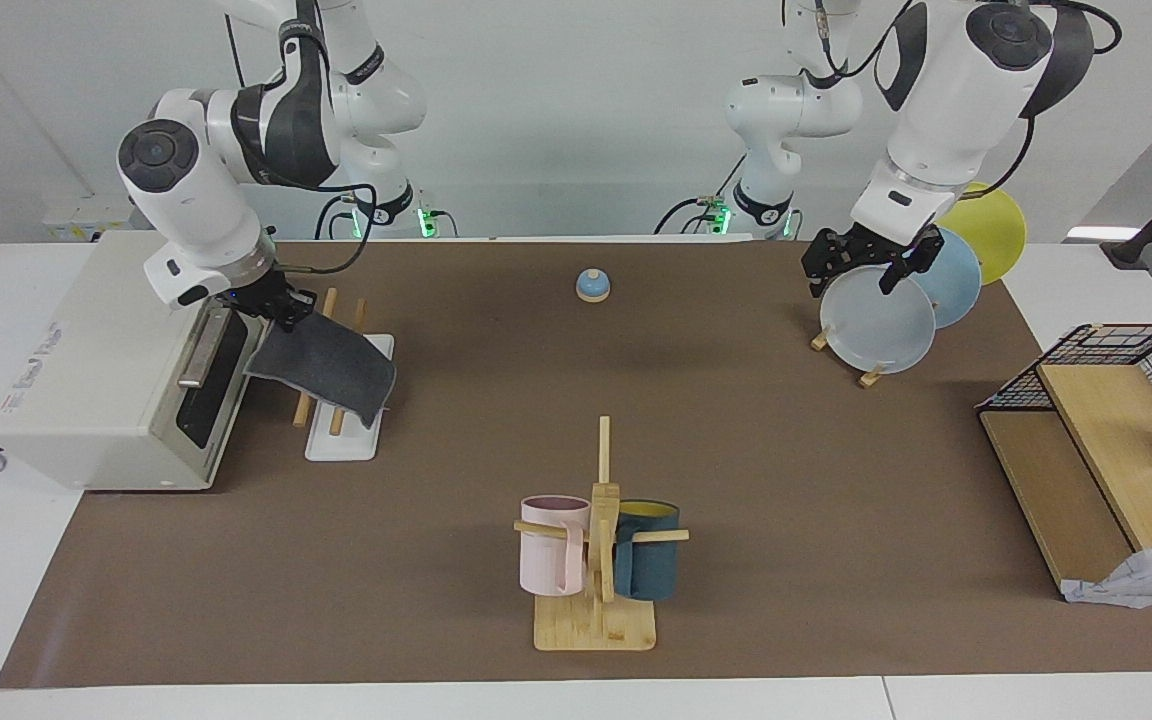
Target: Fold towel and hang on rack
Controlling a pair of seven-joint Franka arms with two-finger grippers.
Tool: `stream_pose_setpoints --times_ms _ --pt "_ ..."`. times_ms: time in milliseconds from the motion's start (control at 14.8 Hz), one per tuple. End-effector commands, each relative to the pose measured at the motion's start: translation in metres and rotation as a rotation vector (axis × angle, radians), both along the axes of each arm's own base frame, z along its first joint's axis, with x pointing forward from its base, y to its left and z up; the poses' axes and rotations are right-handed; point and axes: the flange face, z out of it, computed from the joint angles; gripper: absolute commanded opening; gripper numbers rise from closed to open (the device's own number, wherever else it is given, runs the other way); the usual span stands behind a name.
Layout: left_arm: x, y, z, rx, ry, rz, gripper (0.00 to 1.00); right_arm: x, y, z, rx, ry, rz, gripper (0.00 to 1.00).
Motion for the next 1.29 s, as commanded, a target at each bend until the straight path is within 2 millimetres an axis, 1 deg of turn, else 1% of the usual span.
stream_pose_setpoints --times_ms 0,68,203,339,406,474,610,745,880,1016,1151,1219 --pt "-0.013 0.004 0.026 0.030 0.015 -0.015 1.00 -0.009 -0.016 0.003 -0.003 -0.014 0.060 0.56" --pt "-0.012 0.004 0.033 0.031 0.023 -0.016 1.00 -0.010 -0.021 0.003 0.004 -0.010 0.082 0.99" --pt "-0.011 0.005 0.045 0.031 0.023 -0.014 1.00 -0.009 -0.025 0.004 0.011 -0.011 0.104 1.00" --pt "-0.012 0.002 0.043 0.028 0.022 -0.028 1.00 -0.005 -0.024 0.009 0.015 -0.027 0.104 1.00" --pt "-0.011 0.005 0.041 0.029 0.024 -0.037 1.00 -0.001 -0.022 0.021 0.015 -0.053 0.100 1.00" --pt "-0.011 0.007 0.041 0.027 0.023 -0.040 1.00 0.006 -0.018 0.037 0.016 -0.086 0.106 1.00" --pt "-0.010 0.005 0.040 0.027 0.023 -0.041 1.00 0.012 -0.010 0.070 0.017 -0.141 0.117 1.00" --pt "-0.010 0.004 0.039 0.027 0.023 -0.035 1.00 0.015 0.007 0.103 0.030 -0.164 0.140 1.00" --pt "-0.011 0.000 0.039 0.025 0.023 -0.041 1.00 0.012 0.011 0.131 0.047 -0.158 0.125 1.00" --pt "-0.010 0.003 0.039 0.024 0.023 -0.038 1.00 0.009 0.017 0.150 0.046 -0.166 0.111 1.00" --pt "-0.011 0.003 0.040 0.024 0.023 -0.039 1.00 0.008 0.019 0.157 0.063 -0.174 0.104 1.00" --pt "-0.011 0.004 0.041 0.024 0.021 -0.038 1.00 0.010 0.016 0.161 0.064 -0.181 0.098 1.00"
